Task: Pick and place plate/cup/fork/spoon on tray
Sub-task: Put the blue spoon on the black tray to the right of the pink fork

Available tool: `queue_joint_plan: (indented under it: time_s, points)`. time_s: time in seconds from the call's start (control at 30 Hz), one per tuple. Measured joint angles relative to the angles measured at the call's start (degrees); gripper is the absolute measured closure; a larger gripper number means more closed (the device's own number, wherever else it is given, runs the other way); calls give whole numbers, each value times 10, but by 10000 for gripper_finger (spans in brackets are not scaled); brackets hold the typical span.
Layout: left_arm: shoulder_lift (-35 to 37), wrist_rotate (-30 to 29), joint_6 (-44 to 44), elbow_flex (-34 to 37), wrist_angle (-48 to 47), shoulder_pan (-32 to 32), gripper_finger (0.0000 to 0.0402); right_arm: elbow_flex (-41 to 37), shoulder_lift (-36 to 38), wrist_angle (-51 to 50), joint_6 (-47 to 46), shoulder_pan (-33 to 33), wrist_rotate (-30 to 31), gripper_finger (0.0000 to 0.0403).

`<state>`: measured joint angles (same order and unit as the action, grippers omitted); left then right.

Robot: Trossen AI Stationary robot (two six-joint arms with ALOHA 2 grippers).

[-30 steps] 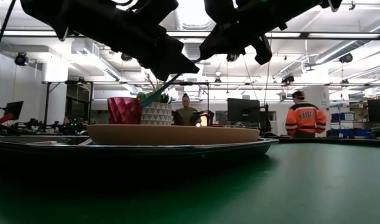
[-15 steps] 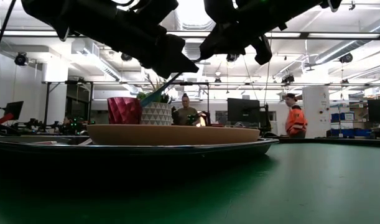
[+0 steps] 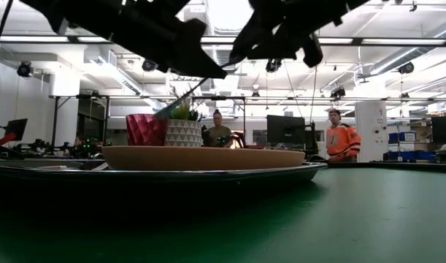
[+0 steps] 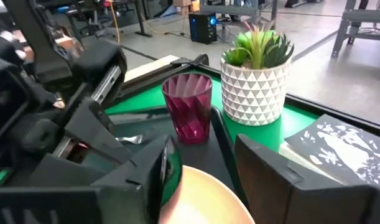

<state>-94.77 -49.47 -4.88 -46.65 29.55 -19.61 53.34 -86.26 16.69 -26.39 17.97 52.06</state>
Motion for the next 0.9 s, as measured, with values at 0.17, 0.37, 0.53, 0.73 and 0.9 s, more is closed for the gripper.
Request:
queue_joint_plan:
  time_s: [0.17,0.37,0.53,0.73,0.9]
  points:
    - [54,24,114,-1,-145,-2,401,0,44,-35,15,16,1,210]
    - [136,45,259,-3,-328,-9,401,0,105,-109,24,39,5,202]
    - [213,75,447,-7,-527,-10,401,0,145,-177,22,61,7,202]
    - [244,133,703,-4,-784,-4,401,0,164,-225,5,82,7,202]
    - [234,160,774,24,-801,-3,401,0,164,-227,9,83,6,202]
